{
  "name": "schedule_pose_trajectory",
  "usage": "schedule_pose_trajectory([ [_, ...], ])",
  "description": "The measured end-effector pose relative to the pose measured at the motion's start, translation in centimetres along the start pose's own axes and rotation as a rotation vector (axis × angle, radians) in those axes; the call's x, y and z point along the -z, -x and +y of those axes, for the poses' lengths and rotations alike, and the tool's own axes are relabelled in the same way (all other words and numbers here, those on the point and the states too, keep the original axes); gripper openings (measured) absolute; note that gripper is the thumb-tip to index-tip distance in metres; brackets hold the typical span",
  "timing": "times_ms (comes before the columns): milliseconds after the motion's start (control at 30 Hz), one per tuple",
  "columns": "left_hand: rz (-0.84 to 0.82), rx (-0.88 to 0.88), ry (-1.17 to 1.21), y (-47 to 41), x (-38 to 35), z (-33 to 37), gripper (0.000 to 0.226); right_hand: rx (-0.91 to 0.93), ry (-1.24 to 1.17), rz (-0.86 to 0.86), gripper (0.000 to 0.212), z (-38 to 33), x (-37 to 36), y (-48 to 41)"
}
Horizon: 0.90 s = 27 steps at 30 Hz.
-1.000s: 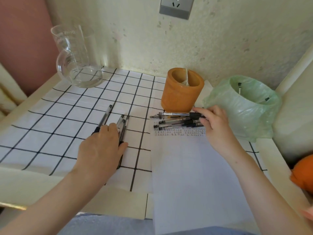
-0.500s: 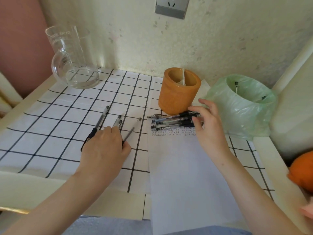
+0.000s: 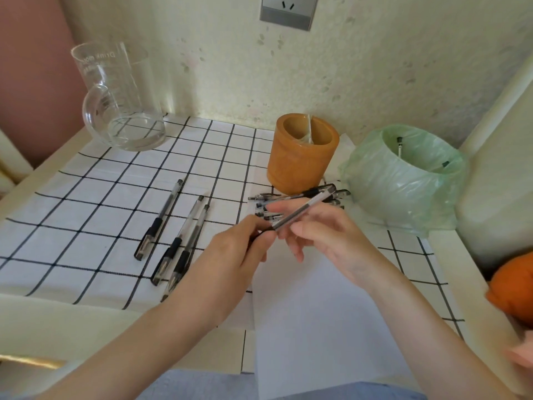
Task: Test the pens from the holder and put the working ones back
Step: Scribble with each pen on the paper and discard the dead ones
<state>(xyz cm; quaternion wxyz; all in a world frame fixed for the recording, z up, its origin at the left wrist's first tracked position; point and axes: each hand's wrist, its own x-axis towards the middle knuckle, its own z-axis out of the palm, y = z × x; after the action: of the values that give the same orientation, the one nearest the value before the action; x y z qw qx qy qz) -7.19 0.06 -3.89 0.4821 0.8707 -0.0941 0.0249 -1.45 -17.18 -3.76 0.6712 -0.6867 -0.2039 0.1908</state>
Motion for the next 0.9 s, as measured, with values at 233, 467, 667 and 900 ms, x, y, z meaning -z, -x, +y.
schedule_pose_trajectory([
  [233,-0.064,0.042,-0.001,0.3,-0.5,0.1,0.022,-0.006,-0.042,0.093,0.023,0.0,-0.1,1.1],
  [467,-0.094,0.058,0.157,0.2,-0.9,0.8,0.024,0.006,-0.095,0.132,0.023,-0.2,0.1,1.8],
  [667,-0.148,-0.010,0.085,0.2,-1.1,0.2,0.033,-0.016,-0.025,0.069,0.007,-0.4,0.3,2.1],
  [900,-0.231,-0.025,-0.373,0.6,-1.1,-0.9,0.057,0.033,-0.214,0.500,0.005,-1.3,3.6,1.8],
])
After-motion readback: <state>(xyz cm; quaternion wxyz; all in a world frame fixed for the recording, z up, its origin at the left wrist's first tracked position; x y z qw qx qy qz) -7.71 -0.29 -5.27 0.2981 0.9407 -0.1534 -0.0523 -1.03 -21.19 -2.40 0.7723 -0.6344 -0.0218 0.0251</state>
